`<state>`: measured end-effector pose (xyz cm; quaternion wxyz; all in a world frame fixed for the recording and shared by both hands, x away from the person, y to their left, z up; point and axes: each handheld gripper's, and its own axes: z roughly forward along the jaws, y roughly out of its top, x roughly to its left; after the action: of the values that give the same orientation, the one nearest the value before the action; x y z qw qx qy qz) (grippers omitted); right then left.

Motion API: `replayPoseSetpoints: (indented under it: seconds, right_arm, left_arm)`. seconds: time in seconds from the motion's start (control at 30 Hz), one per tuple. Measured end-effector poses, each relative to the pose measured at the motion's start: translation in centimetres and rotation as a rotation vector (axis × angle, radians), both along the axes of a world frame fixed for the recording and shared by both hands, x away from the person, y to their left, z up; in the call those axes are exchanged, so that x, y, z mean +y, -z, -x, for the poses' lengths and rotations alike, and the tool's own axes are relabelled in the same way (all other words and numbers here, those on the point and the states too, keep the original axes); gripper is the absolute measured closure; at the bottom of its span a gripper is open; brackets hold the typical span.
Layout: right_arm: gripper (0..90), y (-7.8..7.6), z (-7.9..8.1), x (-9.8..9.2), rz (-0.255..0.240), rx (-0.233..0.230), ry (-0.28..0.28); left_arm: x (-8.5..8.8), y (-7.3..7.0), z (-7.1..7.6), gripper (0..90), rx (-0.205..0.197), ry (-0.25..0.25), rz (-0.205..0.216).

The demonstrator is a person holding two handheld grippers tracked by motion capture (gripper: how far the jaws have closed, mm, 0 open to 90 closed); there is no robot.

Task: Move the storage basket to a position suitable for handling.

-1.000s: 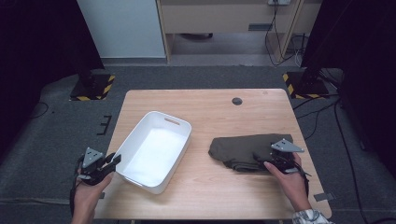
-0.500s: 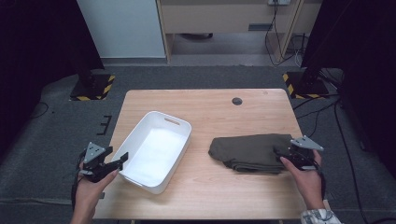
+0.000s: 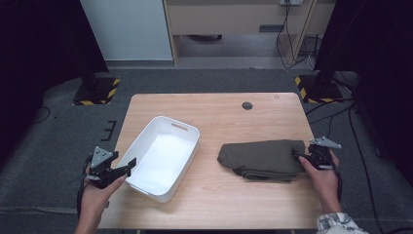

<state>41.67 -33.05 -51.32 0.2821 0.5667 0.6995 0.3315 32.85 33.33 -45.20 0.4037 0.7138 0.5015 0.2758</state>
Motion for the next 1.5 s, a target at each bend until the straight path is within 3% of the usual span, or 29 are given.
replayPoseSetpoints:
  seconds: [0.07,0.13,0.33,0.43,0.5,0.63,0.8,1.0,1.3,1.5]
  right_arm:
    - [22.4,0.8,-0.1,0.3,0.002,0.036,-0.015]
    - [22.2,0.9,-0.1,0.3,0.000,0.040,-0.022]
    - [20.8,1.6,-0.2,0.0,-0.066,0.082,0.006]
    - [21.2,2.1,-0.2,-0.2,-0.122,0.095,0.019]
    - [21.7,2.1,-0.1,-0.2,-0.123,0.094,0.016]
    - [35.0,2.0,0.0,-0.1,-0.135,0.097,-0.020]
    - [54.4,1.9,0.2,-0.1,-0.169,0.099,-0.071]
    - [66.0,1.8,0.2,0.0,-0.145,0.099,-0.100]
    - [66.9,1.8,0.1,-0.1,-0.144,0.098,-0.103]
    - [66.7,1.8,0.1,0.0,-0.144,0.097,-0.100]
  left_arm:
    - [0.0,-0.1,0.0,22.7,0.000,0.003,0.002]
    - [-0.1,-0.1,-0.1,22.6,0.000,0.006,0.002]
    - [-0.6,0.1,-0.3,21.1,0.012,0.042,-0.001]
    - [-0.9,0.2,-0.4,18.5,0.021,0.053,0.001]
    - [-1.0,0.3,-0.5,17.9,0.029,0.060,0.001]
    - [-1.3,0.2,-0.6,16.2,0.033,0.063,-0.006]
    - [-2.3,-0.8,-0.9,16.0,0.009,0.074,-0.005]
    - [-4.8,-1.8,-1.2,15.9,-0.007,0.132,0.005]
    - [-9.7,-2.7,-2.2,15.7,-0.018,0.227,-0.014]
    - [-11.8,-2.7,-3.1,15.4,-0.008,0.259,-0.008]
